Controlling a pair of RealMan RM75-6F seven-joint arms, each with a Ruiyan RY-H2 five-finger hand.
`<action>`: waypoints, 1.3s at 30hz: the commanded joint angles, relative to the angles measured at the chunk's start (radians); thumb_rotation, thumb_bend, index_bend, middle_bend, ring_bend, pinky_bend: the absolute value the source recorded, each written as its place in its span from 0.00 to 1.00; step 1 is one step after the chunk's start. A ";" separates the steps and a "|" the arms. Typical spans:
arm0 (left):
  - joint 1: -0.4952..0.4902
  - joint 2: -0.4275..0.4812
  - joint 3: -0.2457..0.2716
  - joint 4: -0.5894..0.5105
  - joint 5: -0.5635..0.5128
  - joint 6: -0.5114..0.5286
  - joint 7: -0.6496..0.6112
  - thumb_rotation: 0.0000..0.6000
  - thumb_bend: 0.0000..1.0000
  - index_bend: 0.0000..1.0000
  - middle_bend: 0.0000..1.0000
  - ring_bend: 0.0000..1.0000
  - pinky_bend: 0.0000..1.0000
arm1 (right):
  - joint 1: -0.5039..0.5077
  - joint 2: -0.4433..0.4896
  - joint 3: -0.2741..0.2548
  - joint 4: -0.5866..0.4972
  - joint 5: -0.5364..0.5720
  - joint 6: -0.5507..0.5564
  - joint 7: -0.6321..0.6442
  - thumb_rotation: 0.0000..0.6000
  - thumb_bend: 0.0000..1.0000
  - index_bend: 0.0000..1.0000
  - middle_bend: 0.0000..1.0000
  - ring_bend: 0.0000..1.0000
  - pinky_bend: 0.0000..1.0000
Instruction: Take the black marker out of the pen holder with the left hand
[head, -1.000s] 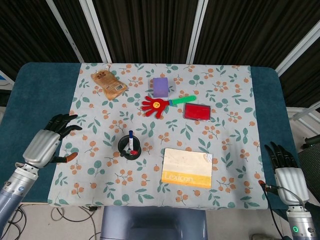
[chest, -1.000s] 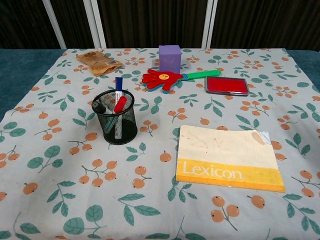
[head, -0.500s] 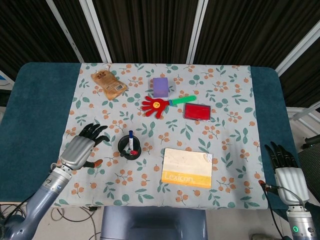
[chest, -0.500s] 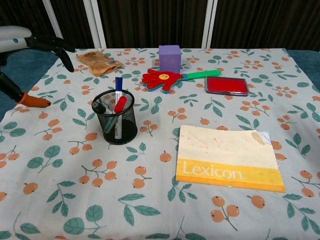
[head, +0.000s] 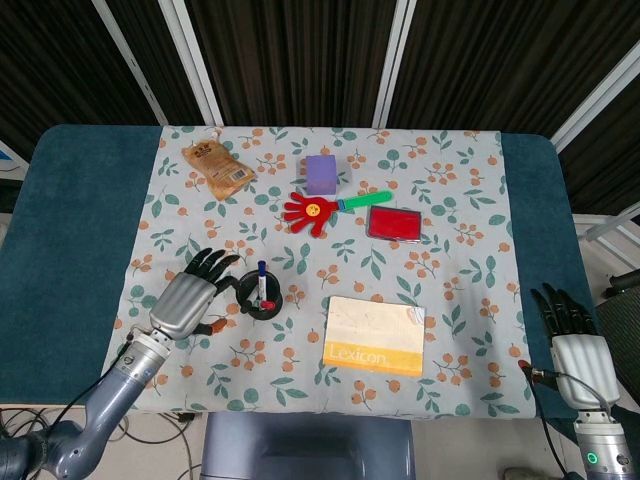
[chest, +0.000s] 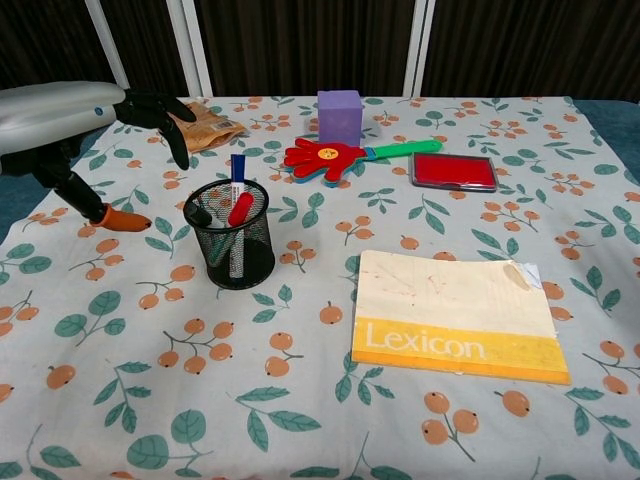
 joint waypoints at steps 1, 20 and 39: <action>-0.008 -0.011 0.001 0.004 -0.017 -0.001 0.017 1.00 0.18 0.38 0.09 0.00 0.00 | -0.001 0.002 0.001 0.000 0.000 0.002 0.002 1.00 0.03 0.01 0.00 0.00 0.15; -0.057 -0.068 -0.004 0.046 -0.066 -0.009 0.054 1.00 0.26 0.44 0.10 0.00 0.00 | -0.001 0.004 0.001 -0.001 0.002 0.001 0.002 1.00 0.03 0.01 0.00 0.00 0.15; -0.087 -0.110 0.006 0.061 -0.085 0.000 0.097 1.00 0.30 0.49 0.10 0.00 0.00 | -0.003 0.008 0.004 -0.001 0.002 0.006 0.011 1.00 0.03 0.01 0.00 0.00 0.15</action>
